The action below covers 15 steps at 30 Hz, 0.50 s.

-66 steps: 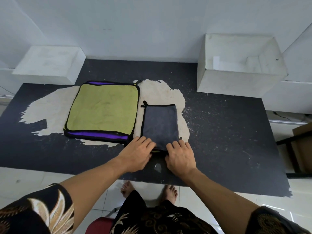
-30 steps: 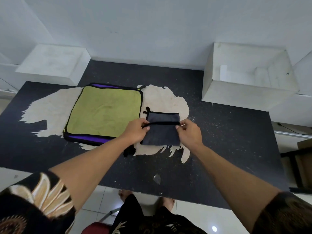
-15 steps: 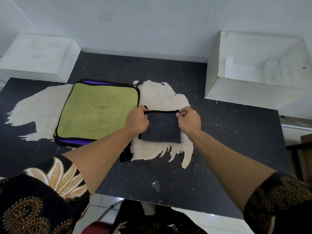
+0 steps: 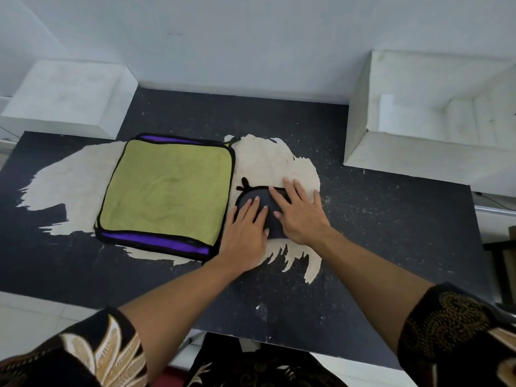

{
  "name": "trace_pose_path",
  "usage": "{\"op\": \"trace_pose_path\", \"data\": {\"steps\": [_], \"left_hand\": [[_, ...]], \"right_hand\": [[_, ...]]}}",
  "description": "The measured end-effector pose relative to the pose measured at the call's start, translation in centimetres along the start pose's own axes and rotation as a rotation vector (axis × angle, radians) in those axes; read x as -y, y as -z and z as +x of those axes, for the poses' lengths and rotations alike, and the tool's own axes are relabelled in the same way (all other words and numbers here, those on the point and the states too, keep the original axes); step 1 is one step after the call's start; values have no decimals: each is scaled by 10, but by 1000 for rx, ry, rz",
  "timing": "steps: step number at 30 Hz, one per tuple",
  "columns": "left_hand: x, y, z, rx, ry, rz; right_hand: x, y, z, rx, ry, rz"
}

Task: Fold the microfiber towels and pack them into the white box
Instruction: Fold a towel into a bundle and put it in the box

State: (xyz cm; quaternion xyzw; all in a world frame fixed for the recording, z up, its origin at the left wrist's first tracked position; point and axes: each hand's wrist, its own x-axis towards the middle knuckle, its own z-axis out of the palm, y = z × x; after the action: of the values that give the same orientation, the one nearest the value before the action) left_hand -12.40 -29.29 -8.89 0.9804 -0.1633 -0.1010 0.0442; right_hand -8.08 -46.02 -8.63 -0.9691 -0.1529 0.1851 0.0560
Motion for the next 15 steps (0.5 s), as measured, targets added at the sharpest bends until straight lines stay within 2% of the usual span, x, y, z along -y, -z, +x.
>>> {"op": "trace_pose_path", "data": {"steps": [4, 7, 9, 11, 13, 15], "left_hand": [[8, 2, 3, 138, -18, 114], [14, 10, 6, 199, -69, 140], [17, 14, 3, 123, -65, 92], [18, 19, -7, -61, -66, 68], [19, 18, -17, -200, -79, 71], [17, 19, -24, -245, 30, 15]], "right_hand": [[-2, -2, -9, -25, -95, -18], [-1, -4, -23, -143, -148, -49], [0, -4, -30, -206, -180, -17], [2, 1, -33, -255, -244, 120], [5, 10, -31, -292, -397, 352], [8, 22, -25, -241, -614, 610]]}}
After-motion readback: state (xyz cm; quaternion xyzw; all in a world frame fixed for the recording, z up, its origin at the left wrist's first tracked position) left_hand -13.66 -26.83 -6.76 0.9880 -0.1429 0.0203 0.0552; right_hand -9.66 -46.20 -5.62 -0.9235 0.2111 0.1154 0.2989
